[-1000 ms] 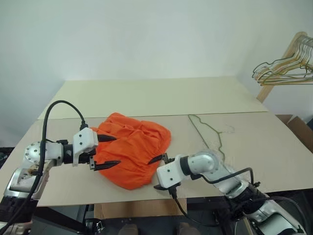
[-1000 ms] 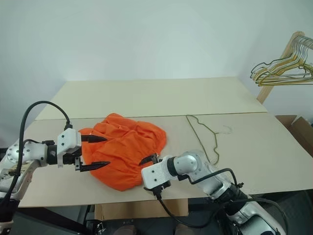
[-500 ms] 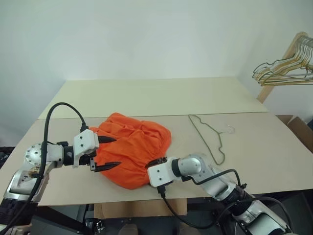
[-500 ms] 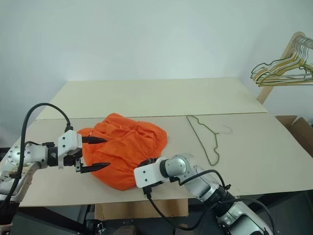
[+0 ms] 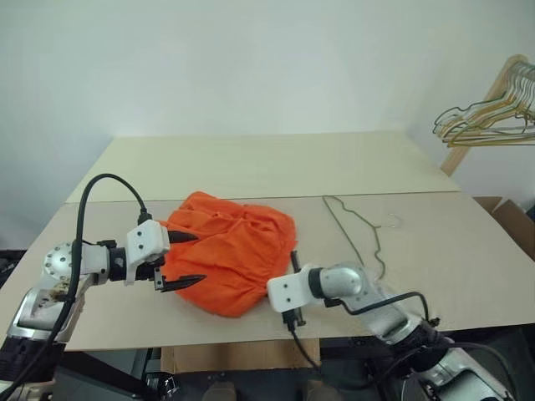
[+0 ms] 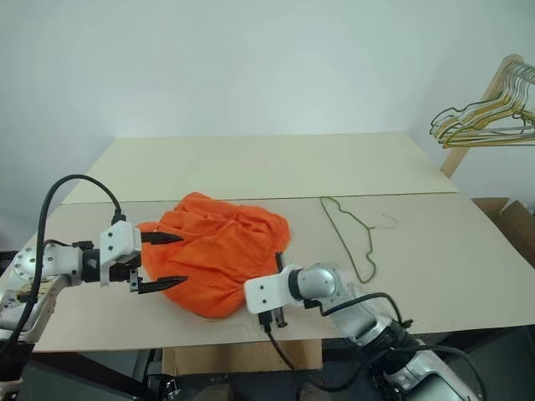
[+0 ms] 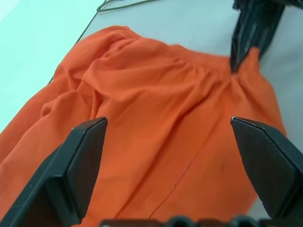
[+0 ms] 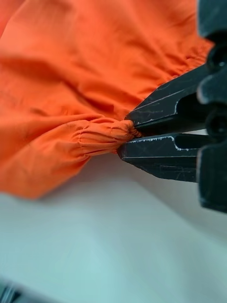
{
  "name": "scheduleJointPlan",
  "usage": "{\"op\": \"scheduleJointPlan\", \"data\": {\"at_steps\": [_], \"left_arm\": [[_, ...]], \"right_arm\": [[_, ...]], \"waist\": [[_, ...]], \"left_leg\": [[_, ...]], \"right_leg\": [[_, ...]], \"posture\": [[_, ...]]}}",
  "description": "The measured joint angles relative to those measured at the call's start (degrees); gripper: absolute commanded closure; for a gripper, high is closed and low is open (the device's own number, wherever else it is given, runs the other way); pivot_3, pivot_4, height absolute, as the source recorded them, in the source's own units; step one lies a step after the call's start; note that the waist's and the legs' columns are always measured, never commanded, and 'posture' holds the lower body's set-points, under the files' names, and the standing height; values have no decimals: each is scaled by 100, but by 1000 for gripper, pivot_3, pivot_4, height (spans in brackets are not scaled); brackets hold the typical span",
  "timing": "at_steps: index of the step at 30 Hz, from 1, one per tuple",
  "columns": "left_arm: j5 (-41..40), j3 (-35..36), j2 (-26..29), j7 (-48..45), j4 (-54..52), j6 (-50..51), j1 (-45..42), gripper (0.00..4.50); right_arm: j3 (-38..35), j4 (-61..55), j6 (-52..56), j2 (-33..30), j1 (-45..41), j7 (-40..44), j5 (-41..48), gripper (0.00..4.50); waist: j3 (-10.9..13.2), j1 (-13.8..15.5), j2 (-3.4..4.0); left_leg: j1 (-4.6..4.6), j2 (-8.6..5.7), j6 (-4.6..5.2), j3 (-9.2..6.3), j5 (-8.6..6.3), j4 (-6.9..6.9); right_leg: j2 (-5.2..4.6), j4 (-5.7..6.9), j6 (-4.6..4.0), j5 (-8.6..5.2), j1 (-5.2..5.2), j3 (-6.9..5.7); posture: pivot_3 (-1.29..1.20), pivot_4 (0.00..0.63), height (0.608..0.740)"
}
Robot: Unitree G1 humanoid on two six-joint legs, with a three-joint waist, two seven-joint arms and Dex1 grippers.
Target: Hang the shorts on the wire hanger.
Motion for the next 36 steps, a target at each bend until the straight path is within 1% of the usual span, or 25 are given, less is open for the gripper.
{"op": "scheduleJointPlan", "data": {"at_steps": [2,5,7,9,12,16,18,23,25,27,29,32,36], "left_arm": [[-1,32,58,-30,77,-35,17,0],[-2,65,262,-189,242,-120,61,0],[2,66,444,-393,419,-129,142,0],[9,20,619,-688,592,-137,305,0],[0,-72,704,-1088,891,-225,545,0],[-234,-102,538,-1434,1093,-251,628,0],[-217,-134,436,-1462,1269,-445,612,0],[73,-369,169,-1434,2110,-795,84,0],[388,-521,32,-1263,2566,-1030,-239,0],[671,-650,-180,-1095,3043,-1253,-547,0],[694,-695,-376,-1065,3338,-1316,-727,0],[682,-701,-524,-1082,3613,-1349,-944,529],[490,-586,-495,-1406,3699,-1367,-1039,1799]], "right_arm": [[-574,-158,-16,-365,-42,103,336,4481],[-1152,-84,-412,-1068,-80,362,727,4481],[-1383,117,-596,-1254,-65,449,892,4481],[-1445,292,-761,-1366,10,486,952,4481],[-1446,473,-945,-1436,135,500,978,4481],[-1446,506,-972,-1360,210,423,989,4481],[-1445,503,-966,-1245,213,362,992,4481],[-1445,471,-866,-1099,232,289,1066,4481],[-1444,460,-865,-1089,232,254,1063,4481],[-1445,458,-863,-1085,233,211,1060,4481],[-1445,456,-862,-1085,234,197,1055,4481],[-1448,449,-845,-1088,261,184,1048,4500],[-1454,373,-770,-1096,403,184,1056,4500]], "waist": [[0,-8,0],[0,-19,-1],[0,-53,-1],[0,-104,0],[1,-162,0],[1,-170,-1],[1,-170,-1],[1,-153,0],[1,-144,-1],[0,-152,-1],[-1,-158,-2],[-1,-189,-3],[-1,-211,-3]], "left_leg": [[1,1,0,0,0,-2],[3,1,1,1,0,-7],[8,2,1,3,-1,-11],[9,2,1,4,-1,-13],[8,3,1,5,-1,-12],[8,4,1,7,0,-6],[10,5,1,6,0,-7],[9,2,3,5,1,-5],[7,1,3,5,1,-5],[6,0,3,5,1,-5],[3,0,3,5,1,-5],[2,1,4,5,0,-6],[2,2,4,5,0,-6]], "right_leg": [[0,-1,0,0,0,0],[0,-5,-2,-2,0,0],[1,-5,-5,-4,0,1],[1,-2,-8,-6,0,2],[0,-1,-8,-7,0,2],[0,0,-7,-6,1,2],[1,1,-8,-6,0,2],[1,2,-8,-5,4,2],[0,0,-8,-5,4,2],[0,0,-8,-5,3,3],[0,0,-8,-4,1,2],[0,2,-9,-4,-2,3],[0,2,-8,-4,-2,3]], "posture": [[53,0,740],[42,0,740],[37,0,740],[28,0,740],[19,0,740],[18,0,740],[18,0,740],[15,0,740],[10,0,740],[6,0,740],[-8,0,740],[-14,0,740],[-21,0,740]]}}
